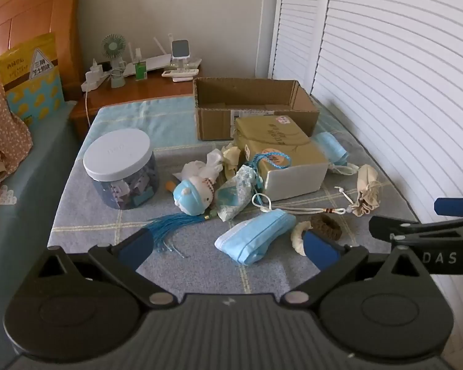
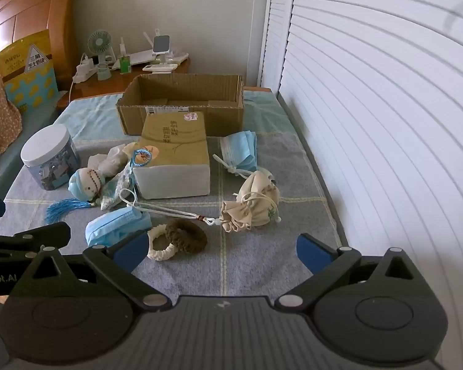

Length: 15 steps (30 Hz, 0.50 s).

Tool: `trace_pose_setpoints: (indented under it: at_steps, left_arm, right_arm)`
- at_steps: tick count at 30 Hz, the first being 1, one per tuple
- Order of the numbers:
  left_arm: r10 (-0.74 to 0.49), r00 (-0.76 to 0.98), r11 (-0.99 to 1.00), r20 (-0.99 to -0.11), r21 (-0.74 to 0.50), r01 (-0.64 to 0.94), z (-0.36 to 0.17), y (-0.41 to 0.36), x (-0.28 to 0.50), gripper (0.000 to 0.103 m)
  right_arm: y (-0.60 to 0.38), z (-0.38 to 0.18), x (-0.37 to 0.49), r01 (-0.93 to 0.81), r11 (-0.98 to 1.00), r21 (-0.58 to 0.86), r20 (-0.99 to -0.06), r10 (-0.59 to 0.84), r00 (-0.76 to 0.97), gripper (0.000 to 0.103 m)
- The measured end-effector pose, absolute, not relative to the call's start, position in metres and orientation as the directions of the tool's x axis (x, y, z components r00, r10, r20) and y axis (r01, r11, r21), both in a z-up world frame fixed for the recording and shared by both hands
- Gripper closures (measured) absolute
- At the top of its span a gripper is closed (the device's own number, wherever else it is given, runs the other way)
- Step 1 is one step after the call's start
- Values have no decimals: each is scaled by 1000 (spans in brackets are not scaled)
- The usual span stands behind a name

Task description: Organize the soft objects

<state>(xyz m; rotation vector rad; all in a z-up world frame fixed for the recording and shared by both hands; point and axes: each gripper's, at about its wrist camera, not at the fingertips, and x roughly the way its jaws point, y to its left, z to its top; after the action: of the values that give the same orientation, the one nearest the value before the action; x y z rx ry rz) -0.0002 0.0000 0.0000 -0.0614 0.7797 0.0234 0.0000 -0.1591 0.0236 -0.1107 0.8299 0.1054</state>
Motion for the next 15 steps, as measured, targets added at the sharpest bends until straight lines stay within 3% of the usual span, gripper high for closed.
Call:
trace_pose_setpoints:
  at_steps: [15]
  left_arm:
    - [6,705,998,-709,-44,-53,-1,-1,1,1]
  right_arm:
    - [-160,24,0,-137,989,-55,-744,51,667,0]
